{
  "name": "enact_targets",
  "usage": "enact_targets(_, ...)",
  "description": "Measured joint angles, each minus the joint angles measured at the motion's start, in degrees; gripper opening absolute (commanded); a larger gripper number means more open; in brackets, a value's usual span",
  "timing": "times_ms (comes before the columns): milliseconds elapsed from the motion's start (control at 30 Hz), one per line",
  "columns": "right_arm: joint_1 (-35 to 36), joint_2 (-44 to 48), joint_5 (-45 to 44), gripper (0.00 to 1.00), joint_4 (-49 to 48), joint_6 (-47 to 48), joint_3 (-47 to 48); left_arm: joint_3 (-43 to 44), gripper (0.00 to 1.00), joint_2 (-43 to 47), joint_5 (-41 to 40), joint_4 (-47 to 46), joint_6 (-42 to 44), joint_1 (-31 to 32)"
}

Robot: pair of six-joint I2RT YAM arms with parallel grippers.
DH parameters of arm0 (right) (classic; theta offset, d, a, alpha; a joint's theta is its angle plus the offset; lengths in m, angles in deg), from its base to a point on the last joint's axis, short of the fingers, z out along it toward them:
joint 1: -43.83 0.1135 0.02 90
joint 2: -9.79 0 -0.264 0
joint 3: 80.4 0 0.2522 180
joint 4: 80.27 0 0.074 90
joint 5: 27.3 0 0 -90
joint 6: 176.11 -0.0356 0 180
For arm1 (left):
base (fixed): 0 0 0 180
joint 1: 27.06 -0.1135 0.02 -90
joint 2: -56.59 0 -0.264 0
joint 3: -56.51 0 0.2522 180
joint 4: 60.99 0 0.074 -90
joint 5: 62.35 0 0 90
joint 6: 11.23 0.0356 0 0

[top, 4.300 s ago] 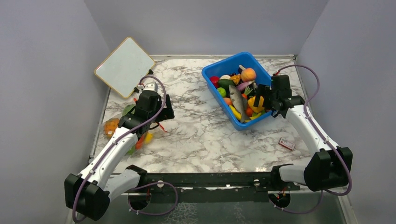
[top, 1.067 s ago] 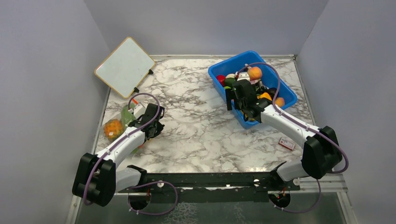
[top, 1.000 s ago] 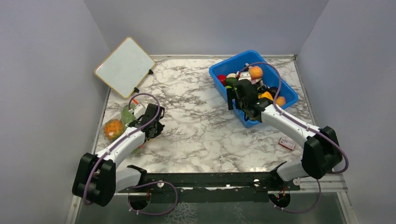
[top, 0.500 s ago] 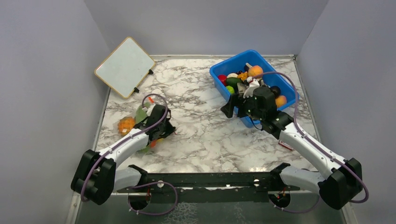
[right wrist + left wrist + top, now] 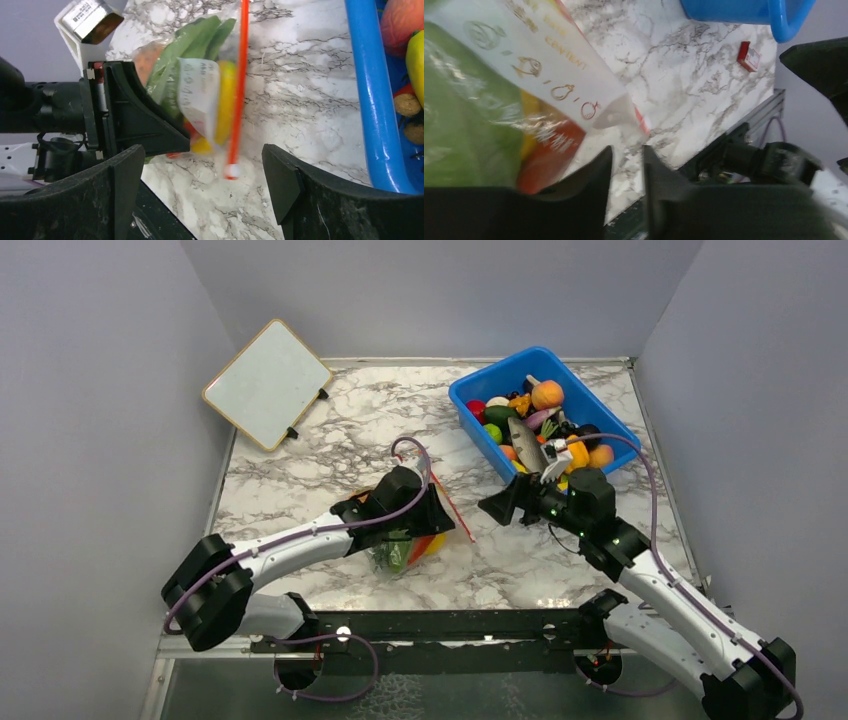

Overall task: Open the zip-top bag and remove the fake food
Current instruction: Move the zipper food storage bag to the center of the board, then pick up the zipper food storage bag at the center of the board.

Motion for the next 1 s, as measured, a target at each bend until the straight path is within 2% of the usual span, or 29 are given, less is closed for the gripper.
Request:
enact_targets(67,0.00,2.12,0.92,0.89,-0.07,-0.57,-0.72,0.00,0.72,1.03,0.42,-0.09,1.70,-0.11)
enact_targets(100,0.00,2.82,1.36,0.89,-0.07,-1.05,-1.22,0.00,0.75,1.92,0.44,0.07,2.82,-0.15)
enact_targets(333,0.00,1.55,6.80,0.86,-0.48,-5.73,-5.95,1.97,0.83,10.27,0.13,5.14,8.61,-4.15)
enact_targets(633,1.18,-9.44,11.69,0.77,-4.09,-12.17,-9.22,7.56,0.91,14.95,0.20,13.84,16.96,-21.16)
enact_targets(700,1.75,-10.23,11.39,0.77,-5.42,-14.40,-9.90,7.74,0.94,14.14,0.55,15.17,18.58,-23.85)
enact_targets(800,2.99,-10.21,10.84,0.83,-10.54,-19.06,-12.79,8.41,0.97,10.84,3.17,15.56,21.16,-27.10)
enact_targets(900,4.85,-9.84,8.70,0.85,-15.63,-23.89,-16.09,10.67,0.99,3.58,9.14,14.75,25.33,-30.45)
enact_targets(1000,7.08,-7.45,5.31,0.87,-18.86,-29.97,-18.32,16.87,0.99,-6.80,15.32,14.71,30.01,-32.54)
